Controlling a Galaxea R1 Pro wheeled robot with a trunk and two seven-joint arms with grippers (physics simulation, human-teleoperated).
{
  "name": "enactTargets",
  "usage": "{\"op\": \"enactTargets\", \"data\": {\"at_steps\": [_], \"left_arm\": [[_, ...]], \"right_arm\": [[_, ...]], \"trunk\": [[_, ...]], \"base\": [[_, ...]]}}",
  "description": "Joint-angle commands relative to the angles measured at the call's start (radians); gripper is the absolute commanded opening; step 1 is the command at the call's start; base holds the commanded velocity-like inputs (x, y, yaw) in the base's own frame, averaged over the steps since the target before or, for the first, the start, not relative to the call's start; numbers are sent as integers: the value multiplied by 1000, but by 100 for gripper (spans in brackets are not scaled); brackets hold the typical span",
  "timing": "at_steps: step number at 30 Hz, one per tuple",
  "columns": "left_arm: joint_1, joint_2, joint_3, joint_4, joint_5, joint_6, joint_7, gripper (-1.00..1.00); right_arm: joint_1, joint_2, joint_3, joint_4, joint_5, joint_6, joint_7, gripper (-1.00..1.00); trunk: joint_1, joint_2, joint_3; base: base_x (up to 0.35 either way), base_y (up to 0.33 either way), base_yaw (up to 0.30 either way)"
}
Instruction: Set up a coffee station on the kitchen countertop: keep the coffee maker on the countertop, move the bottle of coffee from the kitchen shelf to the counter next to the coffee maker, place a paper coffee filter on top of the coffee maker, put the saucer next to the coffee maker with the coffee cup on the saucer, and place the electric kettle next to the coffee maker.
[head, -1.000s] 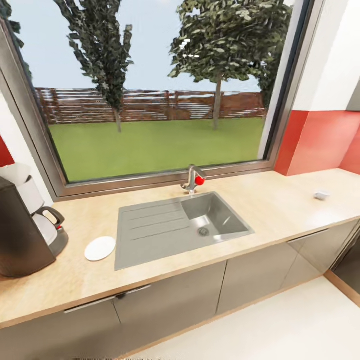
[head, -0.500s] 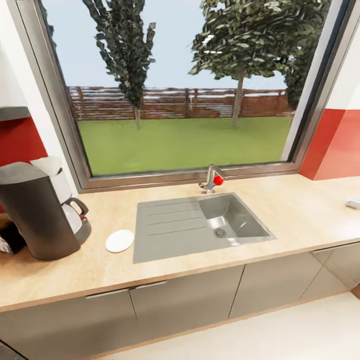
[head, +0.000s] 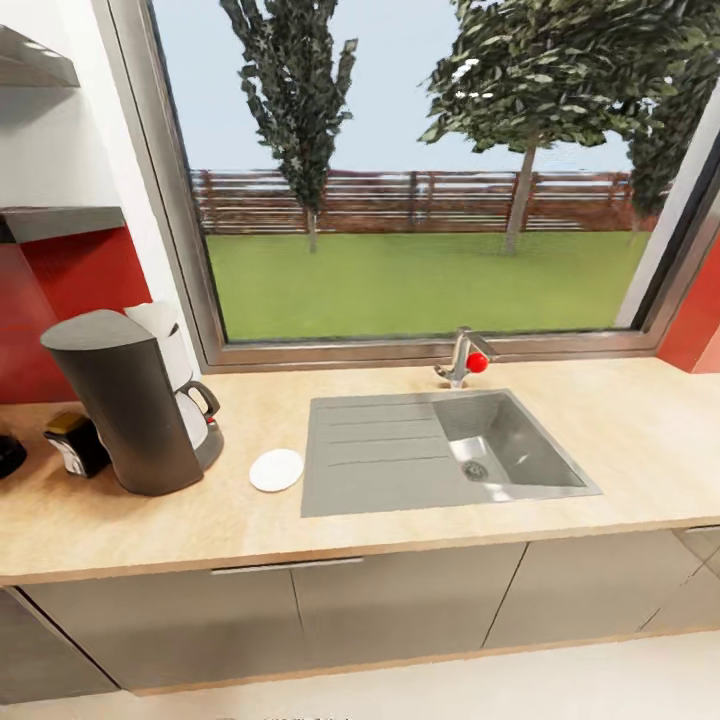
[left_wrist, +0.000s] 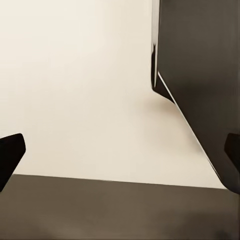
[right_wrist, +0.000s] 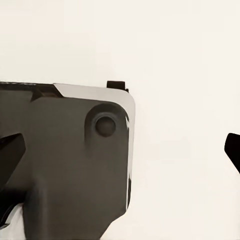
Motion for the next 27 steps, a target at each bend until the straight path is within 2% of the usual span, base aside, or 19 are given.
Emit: {"op": "enactTargets", "data": {"at_steps": [1,27], "left_arm": [[0,0,-8,-2,6,-1,3,100],[0,1,-9,-3,10,-3,3,100]], "right_arm": [[-1,0,-9,1,8,-3,4,100],[-1,-1,-9,-2,8,-3,2,100]], "trunk": [[1,-2,-3],[1,-2,-24]], "base": [[0,0,243],[0,0,243]]}}
